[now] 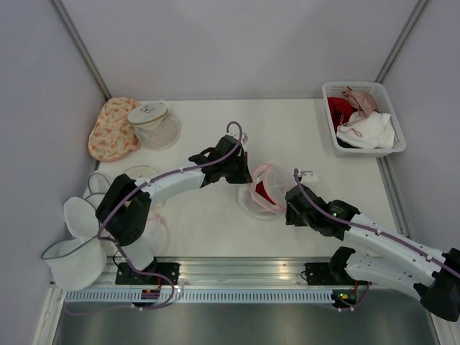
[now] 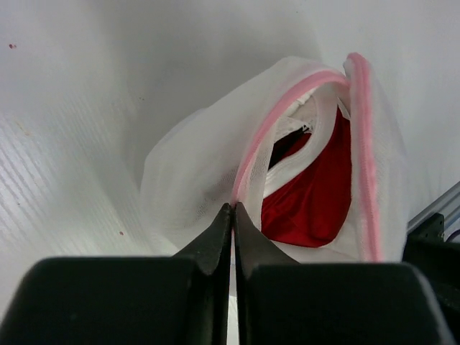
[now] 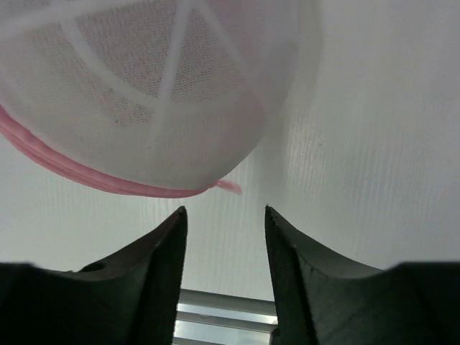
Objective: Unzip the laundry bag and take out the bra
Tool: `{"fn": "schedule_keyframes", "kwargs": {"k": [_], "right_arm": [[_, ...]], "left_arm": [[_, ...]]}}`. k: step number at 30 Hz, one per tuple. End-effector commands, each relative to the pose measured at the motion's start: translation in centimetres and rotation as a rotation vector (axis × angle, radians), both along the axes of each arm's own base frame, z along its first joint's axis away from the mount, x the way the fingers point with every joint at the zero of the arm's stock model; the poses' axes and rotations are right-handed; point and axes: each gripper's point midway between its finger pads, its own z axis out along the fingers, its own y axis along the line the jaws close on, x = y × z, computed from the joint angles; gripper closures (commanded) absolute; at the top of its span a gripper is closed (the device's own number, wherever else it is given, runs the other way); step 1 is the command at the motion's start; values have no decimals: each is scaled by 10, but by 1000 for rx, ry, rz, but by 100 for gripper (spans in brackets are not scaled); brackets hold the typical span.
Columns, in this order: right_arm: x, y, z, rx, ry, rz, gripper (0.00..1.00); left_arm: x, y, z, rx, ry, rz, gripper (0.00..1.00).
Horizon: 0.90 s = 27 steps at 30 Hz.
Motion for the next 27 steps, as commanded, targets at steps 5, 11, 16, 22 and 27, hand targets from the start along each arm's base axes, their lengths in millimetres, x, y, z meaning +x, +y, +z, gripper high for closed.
{"fn": "schedule_keyframes", "kwargs": {"k": [5,11,16,22,27], "right_arm": [[15,30,70,151,-167,132,40],[23,73,105,241,-179,255,93],[37,111,125,315,-188,323,100],[52,140,103,290,-131,335,100],[71,139,71,179,-88,255,100]], "left_arm": [[-15,7,30,-57,-63,-20,98],[-32,10,40,-148,-44,-12,98],[-46,9,43,-220,-11,-16,98],[-55,11,50,-266,-8,-15,98],[-60,14,57,-294,-14,-16,98]]}}
